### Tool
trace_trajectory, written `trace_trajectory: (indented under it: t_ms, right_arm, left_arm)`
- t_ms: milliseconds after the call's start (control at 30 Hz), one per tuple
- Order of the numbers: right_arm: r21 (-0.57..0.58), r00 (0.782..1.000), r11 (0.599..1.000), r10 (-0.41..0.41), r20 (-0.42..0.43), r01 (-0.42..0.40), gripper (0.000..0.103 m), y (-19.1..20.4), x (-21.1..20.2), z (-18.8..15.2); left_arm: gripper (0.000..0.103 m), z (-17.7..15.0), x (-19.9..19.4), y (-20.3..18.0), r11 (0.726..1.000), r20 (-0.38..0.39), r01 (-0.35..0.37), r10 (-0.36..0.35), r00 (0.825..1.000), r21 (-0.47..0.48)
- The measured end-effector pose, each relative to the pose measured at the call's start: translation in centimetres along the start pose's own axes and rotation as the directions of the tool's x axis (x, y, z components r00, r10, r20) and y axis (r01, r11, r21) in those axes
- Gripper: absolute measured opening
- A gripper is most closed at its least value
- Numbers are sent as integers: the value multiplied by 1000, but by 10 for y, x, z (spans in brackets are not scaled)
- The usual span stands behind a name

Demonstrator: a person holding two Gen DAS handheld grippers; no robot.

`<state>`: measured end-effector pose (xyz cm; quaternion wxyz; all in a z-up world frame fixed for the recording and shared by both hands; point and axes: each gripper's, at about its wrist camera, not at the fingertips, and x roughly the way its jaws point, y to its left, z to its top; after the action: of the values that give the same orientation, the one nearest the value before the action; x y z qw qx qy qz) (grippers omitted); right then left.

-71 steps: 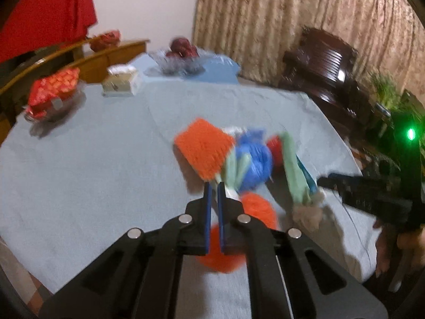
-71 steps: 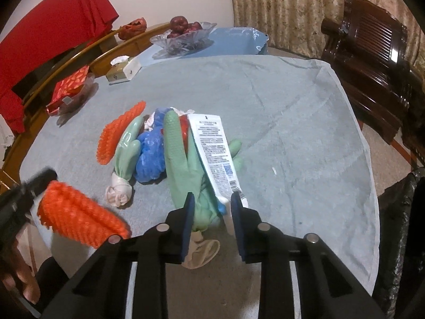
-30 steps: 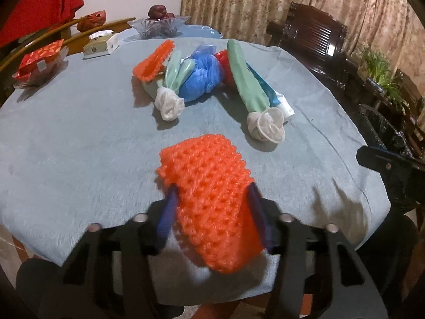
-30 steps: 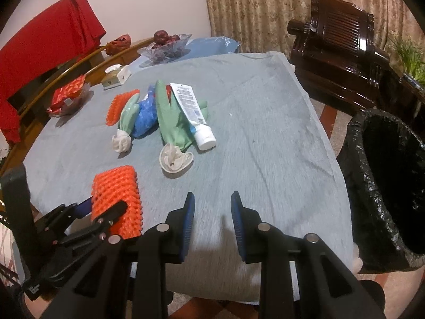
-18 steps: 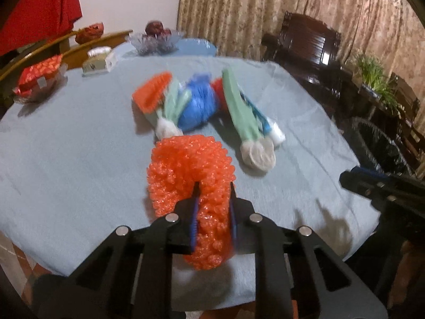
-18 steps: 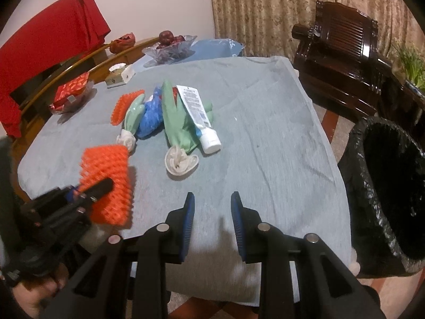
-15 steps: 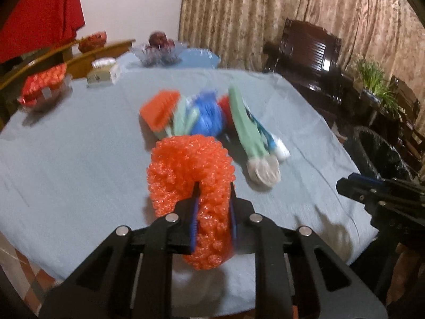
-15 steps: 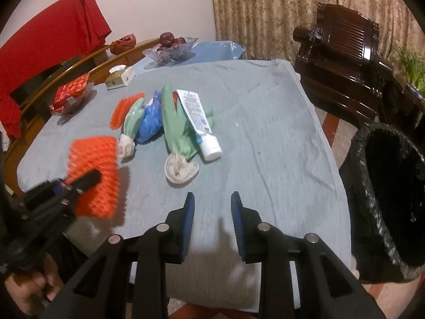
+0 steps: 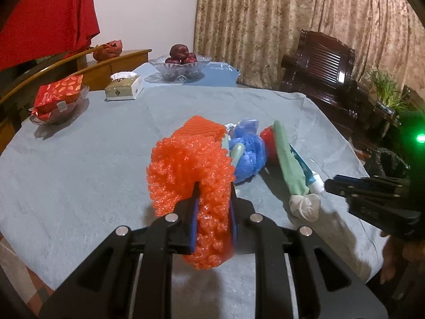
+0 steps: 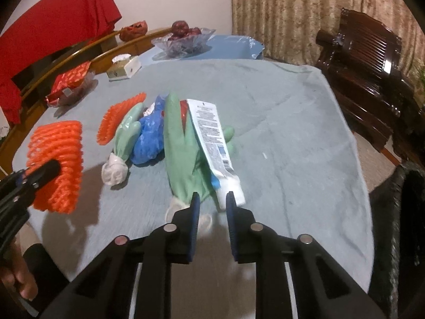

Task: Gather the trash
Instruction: 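Grasp the white toothpaste tube with the right tool and lift it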

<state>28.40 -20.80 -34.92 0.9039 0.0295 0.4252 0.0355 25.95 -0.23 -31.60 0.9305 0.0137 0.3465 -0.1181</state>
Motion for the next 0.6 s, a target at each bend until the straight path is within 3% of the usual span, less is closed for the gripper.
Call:
trace_trajectory:
  t_ms: [367,600]
  right_arm:
    - [-43,1000,999,8,-18,-9,16,6,35,24]
    - [-67,1000,997,28,-8,-28,15,12,22,34]
  left_arm:
    - [18,3,14,7,1000,-23,6,-6,1000,-14]
    - [19,2,10,9,999,-19,15,-16,1000,-28]
